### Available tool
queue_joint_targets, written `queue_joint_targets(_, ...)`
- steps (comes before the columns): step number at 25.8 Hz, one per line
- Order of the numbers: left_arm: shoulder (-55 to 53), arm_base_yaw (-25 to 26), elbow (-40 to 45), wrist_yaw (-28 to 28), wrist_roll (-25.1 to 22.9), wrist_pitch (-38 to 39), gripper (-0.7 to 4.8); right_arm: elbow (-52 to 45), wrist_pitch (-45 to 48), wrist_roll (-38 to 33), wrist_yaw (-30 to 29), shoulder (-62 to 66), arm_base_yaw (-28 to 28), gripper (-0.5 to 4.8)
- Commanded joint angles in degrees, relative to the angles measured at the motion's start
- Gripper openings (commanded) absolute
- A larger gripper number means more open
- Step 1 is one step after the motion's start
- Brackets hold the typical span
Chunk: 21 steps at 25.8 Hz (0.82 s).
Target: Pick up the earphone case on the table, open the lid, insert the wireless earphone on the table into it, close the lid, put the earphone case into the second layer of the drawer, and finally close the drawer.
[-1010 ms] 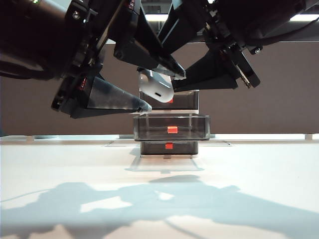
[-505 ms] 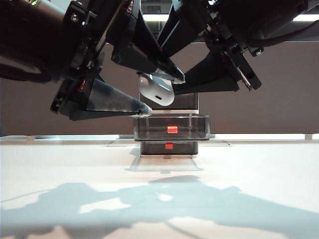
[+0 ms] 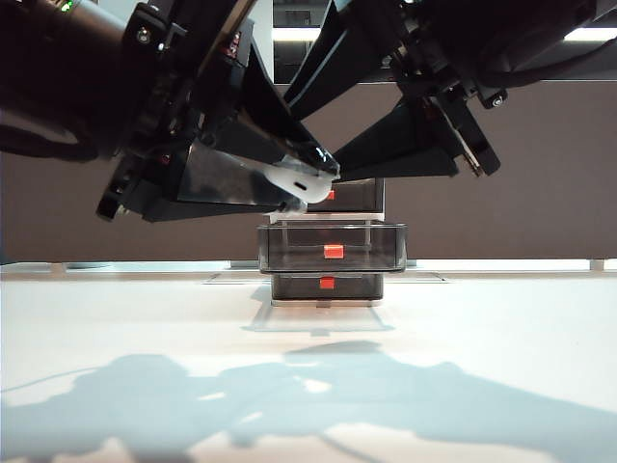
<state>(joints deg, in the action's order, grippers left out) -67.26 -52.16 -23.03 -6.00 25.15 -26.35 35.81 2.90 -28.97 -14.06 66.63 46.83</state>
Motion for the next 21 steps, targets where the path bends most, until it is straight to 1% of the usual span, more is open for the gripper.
queue_joint_targets(1,0.24,-0.02,-0.48,0.44,0.15,-2.97,1.52,0.02,-0.94,0.24,-1.42,-0.07,0.26,1.38)
queue_joint_targets(3,0.24,-0.02,-0.46,0.44,0.15,-2.97,1.0,0.02,-0.94,0.24,-1.88,-0.07,0.26,1.38)
queue_joint_targets(5,0.24,-0.02,-0.46,0.44,0.15,-2.97,0.74,0.02,-0.94,0.24,-2.67,-0.07,0.24,1.39)
queue_joint_targets(6,0.24,-0.02,-0.46,0.44,0.15,-2.97,0.74,0.02,-0.94,0.24,-2.67,-0.07,0.24,1.39)
queue_joint_targets(8,0.24,-0.02,-0.48,0.42,0.15,-2.97,0.51,0.02,-0.94,0.24,-2.64,-0.07,0.24,1.39)
queue_joint_targets(12,0.24,-0.02,-0.46,0.44,0.15,-2.95,0.51,0.02,-0.94,0.24,-2.84,-0.07,0.24,1.4)
queue_joint_targets(13,0.24,-0.02,-0.46,0.44,0.15,-2.97,0.51,0.02,-0.94,0.24,-2.84,-0.07,0.24,1.49)
queue_joint_targets(14,0.24,-0.02,-0.46,0.44,0.15,-2.95,0.51,0.02,-0.94,0.24,-2.84,-0.07,0.24,1.69)
queue_joint_targets(15,0.24,-0.02,-0.48,0.42,0.15,-2.95,0.51,0.02,-0.94,0.26,-2.84,-0.07,0.24,2.17)
queue_joint_targets(18,0.24,-0.02,-0.46,0.44,0.15,-2.95,0.51,0.04,-0.92,0.28,-2.84,-0.11,0.24,2.79)
queue_joint_targets(20,0.24,-0.02,-0.46,0.44,0.15,-2.95,0.51,0.04,-0.92,0.28,-2.84,-0.13,0.24,3.01)
queue_joint_targets(21,0.24,-0.04,-0.48,0.44,0.15,-2.95,0.51,0.04,-0.92,0.28,-2.84,-0.13,0.22,3.27)
